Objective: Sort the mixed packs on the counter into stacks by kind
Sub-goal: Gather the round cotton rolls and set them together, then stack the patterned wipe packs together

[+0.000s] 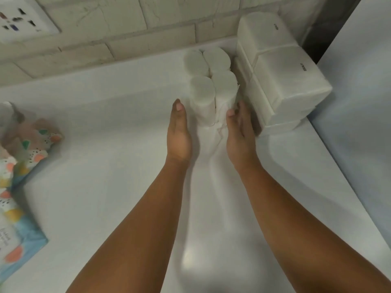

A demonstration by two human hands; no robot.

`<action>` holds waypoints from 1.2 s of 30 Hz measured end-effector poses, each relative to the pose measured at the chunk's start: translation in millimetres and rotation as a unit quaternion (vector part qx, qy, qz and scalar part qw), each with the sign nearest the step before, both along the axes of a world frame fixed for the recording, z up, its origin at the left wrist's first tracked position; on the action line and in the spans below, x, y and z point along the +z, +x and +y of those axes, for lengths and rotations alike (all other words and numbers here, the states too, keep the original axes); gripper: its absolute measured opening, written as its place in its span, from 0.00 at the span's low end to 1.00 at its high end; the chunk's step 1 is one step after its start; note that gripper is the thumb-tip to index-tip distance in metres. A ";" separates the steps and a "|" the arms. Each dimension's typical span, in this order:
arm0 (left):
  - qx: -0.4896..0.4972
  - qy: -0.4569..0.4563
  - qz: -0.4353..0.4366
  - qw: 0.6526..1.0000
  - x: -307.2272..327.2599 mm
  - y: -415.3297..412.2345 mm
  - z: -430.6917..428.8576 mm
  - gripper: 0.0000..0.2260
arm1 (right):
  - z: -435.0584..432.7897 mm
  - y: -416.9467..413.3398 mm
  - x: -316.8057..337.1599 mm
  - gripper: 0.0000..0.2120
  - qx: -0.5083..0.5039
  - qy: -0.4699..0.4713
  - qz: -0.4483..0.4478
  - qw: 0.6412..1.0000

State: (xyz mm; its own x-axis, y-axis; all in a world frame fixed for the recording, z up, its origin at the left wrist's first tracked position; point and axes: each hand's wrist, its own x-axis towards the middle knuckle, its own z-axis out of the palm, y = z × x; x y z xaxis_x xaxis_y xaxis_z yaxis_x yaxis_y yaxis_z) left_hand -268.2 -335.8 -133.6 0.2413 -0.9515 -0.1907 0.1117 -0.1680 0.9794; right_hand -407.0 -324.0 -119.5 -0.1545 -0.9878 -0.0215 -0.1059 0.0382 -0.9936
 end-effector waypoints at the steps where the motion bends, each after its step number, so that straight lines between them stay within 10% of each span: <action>1: 0.003 -0.006 -0.017 1.000 5.8 -0.5 12.6 0.34 | 8.6 2.0 -1.7 0.33 0.003 0.003 0.000 1.000; 16: -0.022 -0.008 -0.257 0.966 57.3 115.3 164.0 0.14 | 116.2 116.7 32.5 0.12 0.084 -0.105 0.172 0.976; 36: -0.050 0.033 -0.513 0.857 63.8 417.8 279.8 0.22 | 245.4 382.5 14.5 0.26 0.224 -0.012 0.309 0.924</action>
